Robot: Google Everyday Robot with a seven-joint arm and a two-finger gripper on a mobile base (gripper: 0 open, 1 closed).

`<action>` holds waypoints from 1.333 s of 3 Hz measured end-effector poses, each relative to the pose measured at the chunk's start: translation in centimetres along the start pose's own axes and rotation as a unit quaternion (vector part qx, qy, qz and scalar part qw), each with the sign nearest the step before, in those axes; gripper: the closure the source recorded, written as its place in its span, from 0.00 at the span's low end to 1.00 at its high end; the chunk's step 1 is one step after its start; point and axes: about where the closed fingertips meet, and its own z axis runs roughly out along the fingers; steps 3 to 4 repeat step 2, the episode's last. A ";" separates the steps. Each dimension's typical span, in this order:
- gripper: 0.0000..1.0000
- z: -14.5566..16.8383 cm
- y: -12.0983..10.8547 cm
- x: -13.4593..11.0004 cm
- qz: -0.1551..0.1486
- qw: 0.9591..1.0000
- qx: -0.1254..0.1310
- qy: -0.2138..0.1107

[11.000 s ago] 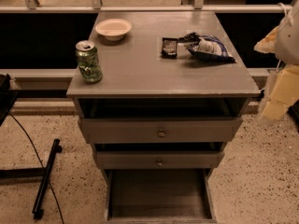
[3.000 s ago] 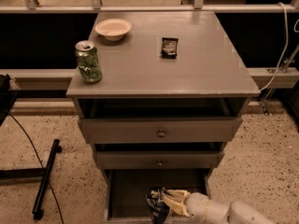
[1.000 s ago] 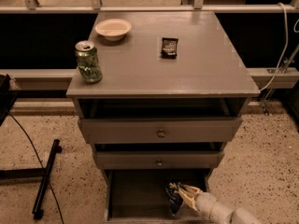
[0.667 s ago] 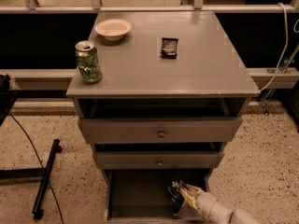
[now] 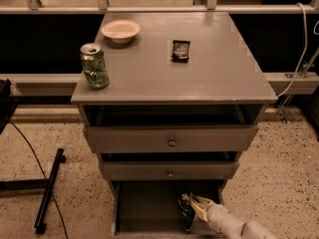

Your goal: Place blue chip bag into bottom drawer

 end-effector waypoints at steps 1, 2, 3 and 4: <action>0.15 0.1 0.1 0.0 0.000 1.000 -0.002 -0.001; 0.00 0.3 0.3 -0.1 0.000 1.000 -0.003 -0.001; 0.00 0.3 0.3 -0.1 0.000 1.000 -0.003 -0.001; 0.00 0.3 0.3 -0.1 0.000 1.000 -0.003 -0.001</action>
Offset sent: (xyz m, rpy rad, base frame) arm 0.0002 0.0018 0.0003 0.0021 -0.0007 0.0026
